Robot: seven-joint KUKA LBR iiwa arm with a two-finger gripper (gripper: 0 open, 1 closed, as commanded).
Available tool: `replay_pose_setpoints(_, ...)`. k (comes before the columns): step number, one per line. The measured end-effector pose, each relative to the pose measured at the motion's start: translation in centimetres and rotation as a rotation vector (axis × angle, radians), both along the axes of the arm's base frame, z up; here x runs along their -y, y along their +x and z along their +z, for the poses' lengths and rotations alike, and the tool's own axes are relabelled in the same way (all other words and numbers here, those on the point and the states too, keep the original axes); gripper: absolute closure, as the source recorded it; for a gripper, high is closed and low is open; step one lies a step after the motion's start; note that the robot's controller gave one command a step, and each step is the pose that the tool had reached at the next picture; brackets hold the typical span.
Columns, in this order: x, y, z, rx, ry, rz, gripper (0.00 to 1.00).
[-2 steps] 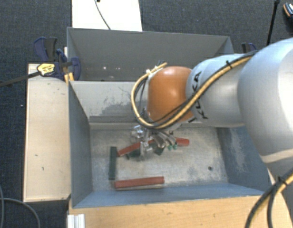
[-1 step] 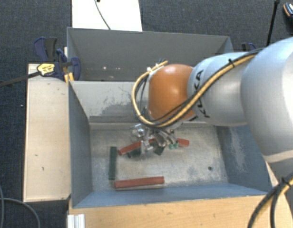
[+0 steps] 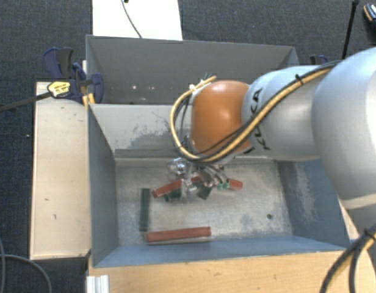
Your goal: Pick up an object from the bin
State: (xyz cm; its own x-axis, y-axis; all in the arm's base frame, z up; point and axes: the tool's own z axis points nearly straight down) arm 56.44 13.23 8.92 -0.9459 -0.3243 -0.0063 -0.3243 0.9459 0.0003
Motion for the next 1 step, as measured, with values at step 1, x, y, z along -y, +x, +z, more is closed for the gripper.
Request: replay_pose_setpoints(1, 0.02, -0.07, 0.47, -0.003, -0.001, -0.001, 1.00)
